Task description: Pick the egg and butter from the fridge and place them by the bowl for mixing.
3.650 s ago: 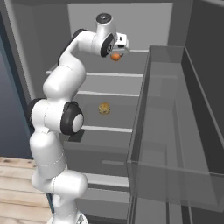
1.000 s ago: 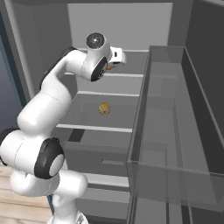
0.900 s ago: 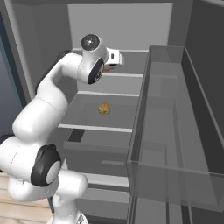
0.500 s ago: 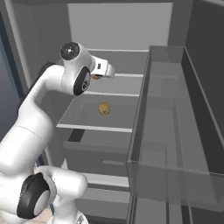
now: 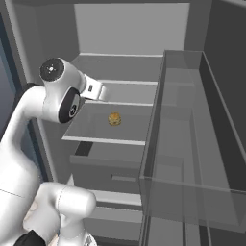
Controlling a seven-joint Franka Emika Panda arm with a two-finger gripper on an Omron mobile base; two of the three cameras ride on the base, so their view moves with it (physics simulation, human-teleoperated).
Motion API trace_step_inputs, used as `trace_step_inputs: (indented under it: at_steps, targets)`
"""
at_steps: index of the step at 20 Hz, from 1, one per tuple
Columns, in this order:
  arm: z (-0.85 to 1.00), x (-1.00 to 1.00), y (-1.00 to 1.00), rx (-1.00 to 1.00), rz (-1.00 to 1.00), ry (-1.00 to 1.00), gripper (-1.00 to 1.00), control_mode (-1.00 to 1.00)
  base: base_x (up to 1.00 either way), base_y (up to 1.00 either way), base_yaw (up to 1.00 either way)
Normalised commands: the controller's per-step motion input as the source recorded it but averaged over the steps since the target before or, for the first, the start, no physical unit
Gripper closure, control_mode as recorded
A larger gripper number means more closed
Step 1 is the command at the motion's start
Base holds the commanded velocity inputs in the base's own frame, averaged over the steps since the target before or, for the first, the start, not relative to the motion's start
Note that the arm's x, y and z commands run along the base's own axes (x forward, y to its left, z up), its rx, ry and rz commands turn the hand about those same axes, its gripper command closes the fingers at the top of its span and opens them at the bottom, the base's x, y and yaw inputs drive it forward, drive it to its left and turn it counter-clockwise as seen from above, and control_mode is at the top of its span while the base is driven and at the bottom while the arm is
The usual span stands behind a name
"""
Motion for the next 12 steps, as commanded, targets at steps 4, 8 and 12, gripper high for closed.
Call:
trace_step_inputs:
  at_steps: [4,8,12]
  targets:
    - [-0.15,-0.69,0.31,0.00,-0.01,0.01,1.00,-1.00,0.00,0.00,0.00]
    - [-0.22,-0.53,0.29,0.03,0.00,0.08,1.00,-1.00,0.00,0.00,0.00]
    - [-0.20,-0.49,0.18,0.08,-0.02,0.07,1.00,-1.00,0.00,0.00,0.00]
